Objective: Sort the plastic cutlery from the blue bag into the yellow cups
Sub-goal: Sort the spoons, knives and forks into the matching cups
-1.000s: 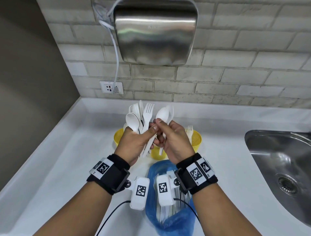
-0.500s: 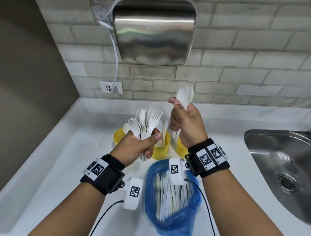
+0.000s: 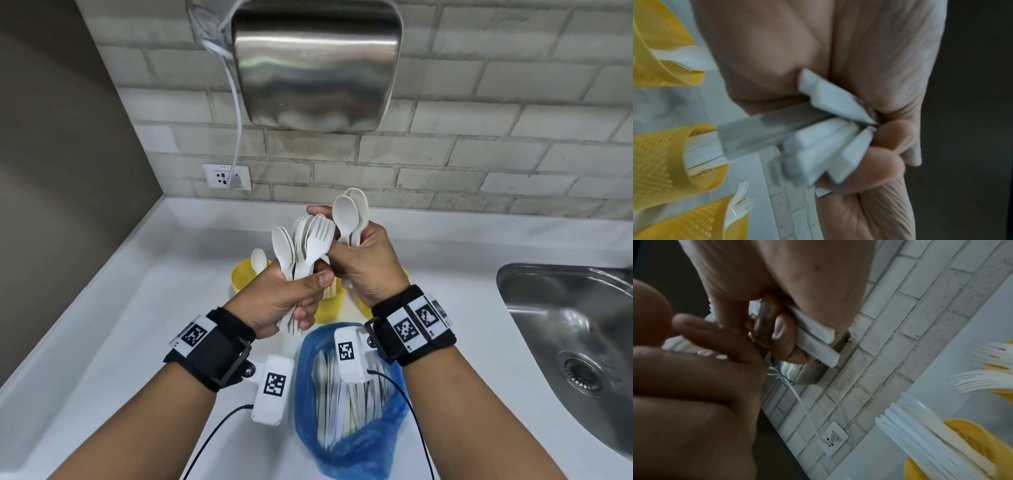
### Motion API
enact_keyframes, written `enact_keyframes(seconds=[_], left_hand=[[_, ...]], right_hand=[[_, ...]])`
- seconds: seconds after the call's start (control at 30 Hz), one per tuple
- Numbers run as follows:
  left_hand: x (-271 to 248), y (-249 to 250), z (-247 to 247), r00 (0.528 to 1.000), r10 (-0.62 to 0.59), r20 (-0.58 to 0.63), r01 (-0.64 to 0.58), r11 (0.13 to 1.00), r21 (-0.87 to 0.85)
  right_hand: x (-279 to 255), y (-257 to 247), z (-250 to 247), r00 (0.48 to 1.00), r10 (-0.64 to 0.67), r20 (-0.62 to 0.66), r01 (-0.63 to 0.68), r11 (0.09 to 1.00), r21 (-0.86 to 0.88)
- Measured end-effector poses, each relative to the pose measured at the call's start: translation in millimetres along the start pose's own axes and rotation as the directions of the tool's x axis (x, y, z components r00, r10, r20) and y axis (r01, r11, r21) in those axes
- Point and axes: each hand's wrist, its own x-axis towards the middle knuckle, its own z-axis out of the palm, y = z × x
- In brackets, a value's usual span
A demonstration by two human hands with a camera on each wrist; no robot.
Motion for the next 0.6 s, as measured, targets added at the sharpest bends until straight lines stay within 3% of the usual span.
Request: enact_keyframes(seconds=[0.17, 0.33, 0.53, 0.6], left_hand=[[-1.4, 1.6, 0.9, 0.998, -0.017, 0.062, 0.019, 0.999, -0.031], [-0.2, 5.1, 2.3, 1.000, 0.006, -0.014, -0.006, 1.000, 0.008], [-0.8, 3.0, 1.3, 0.999, -0.013, -0.044, 0.016, 0.999, 0.052], [-1.3, 3.3, 0.5, 0.998, -0.027, -0.063, 0.030, 0.998, 0.052]], right_hand=[[0.4, -2.0, 0.4, 0.993, -0.105, -0.045, 0.102, 0.993, -0.051], [3.8, 4.0, -0.6, 0.962, -0.204, -0.179, 0.186, 0.976, -0.110], [4.2, 5.6, -2.8, 0.995, -0.047, -0.091, 0.041, 0.997, -0.063], [5.2, 4.6, -3.6, 0.991, -0.003, -0.136, 0.001, 1.000, -0.017]])
